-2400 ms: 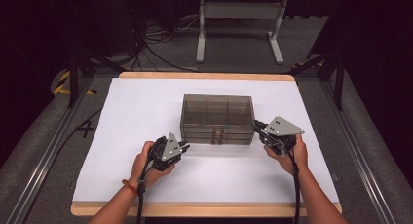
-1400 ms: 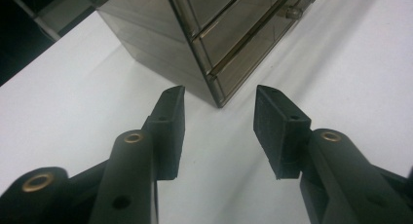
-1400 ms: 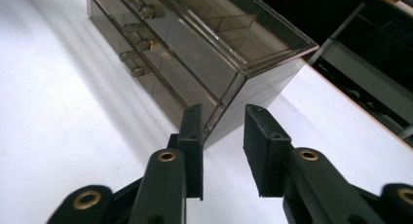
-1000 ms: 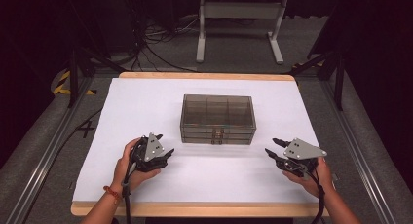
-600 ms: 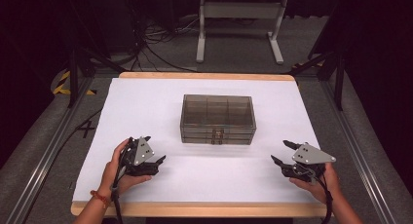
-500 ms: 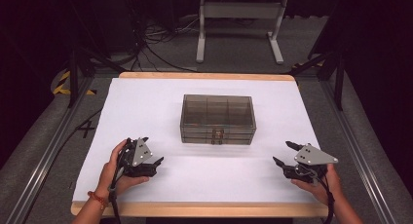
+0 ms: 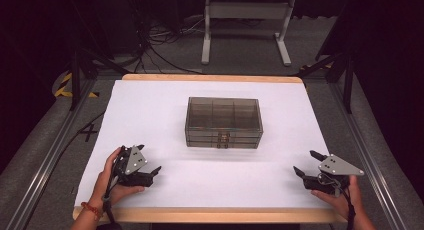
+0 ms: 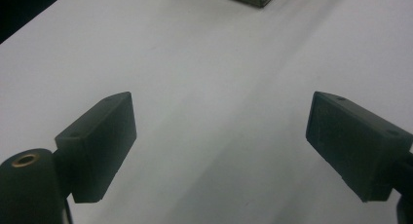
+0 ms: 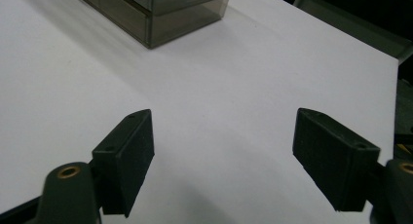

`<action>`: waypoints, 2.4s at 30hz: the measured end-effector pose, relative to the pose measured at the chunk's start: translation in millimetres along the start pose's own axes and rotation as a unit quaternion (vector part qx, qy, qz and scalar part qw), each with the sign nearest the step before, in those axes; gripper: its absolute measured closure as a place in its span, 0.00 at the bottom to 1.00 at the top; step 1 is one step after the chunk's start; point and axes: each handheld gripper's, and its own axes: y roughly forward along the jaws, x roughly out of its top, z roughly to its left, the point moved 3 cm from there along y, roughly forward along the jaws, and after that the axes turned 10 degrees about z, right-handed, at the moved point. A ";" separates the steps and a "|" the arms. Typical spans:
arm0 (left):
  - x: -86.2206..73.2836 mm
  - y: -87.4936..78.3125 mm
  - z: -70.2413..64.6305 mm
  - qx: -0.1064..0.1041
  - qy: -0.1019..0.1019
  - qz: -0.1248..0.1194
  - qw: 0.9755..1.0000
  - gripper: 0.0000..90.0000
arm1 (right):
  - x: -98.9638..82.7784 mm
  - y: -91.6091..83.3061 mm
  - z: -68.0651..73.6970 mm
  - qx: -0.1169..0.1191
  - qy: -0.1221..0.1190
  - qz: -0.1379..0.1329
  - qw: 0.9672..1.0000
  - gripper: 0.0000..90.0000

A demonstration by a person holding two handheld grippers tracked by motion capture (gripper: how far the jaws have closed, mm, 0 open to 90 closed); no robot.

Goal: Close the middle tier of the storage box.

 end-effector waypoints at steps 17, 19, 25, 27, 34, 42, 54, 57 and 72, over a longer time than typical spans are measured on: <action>-20.6 -5.9 14.0 -0.006 -0.031 -0.009 0.999 0.08 | -32.2 -3.8 -20.4 -0.023 0.081 -0.014 0.996 0.19; -25.2 -5.4 15.0 -0.010 -0.043 -0.015 0.999 0.08 | -33.1 -2.6 -21.8 -0.025 0.088 -0.011 0.996 0.18; -35.2 -11.7 18.5 -0.004 -0.080 -0.052 0.995 0.08 | -35.9 -4.3 -25.7 -0.018 0.109 -0.022 0.994 0.17; -38.3 -15.0 21.7 -0.007 -0.101 -0.077 0.992 0.08 | -36.5 -5.8 -25.6 -0.018 0.109 -0.031 0.993 0.16; -41.1 -17.3 24.9 -0.010 -0.123 -0.095 0.988 0.08 | -38.1 -8.3 -26.6 -0.010 0.115 -0.049 0.992 0.16; -39.4 -14.9 23.3 -0.005 -0.112 -0.080 0.990 0.08 | -37.6 -7.4 -25.4 -0.018 0.110 -0.042 0.993 0.16; -37.3 -12.3 20.3 -0.006 -0.097 -0.064 0.993 0.08 | -36.7 -6.5 -22.1 -0.029 0.093 -0.038 0.994 0.16; -37.3 -11.8 20.9 -0.008 -0.098 -0.061 0.993 0.08 | -36.5 -5.7 -22.1 -0.028 0.096 -0.034 0.994 0.16; -36.8 -11.0 20.7 -0.007 -0.095 -0.056 0.994 0.08 | -35.9 -4.3 -21.7 -0.024 0.092 -0.025 0.995 0.15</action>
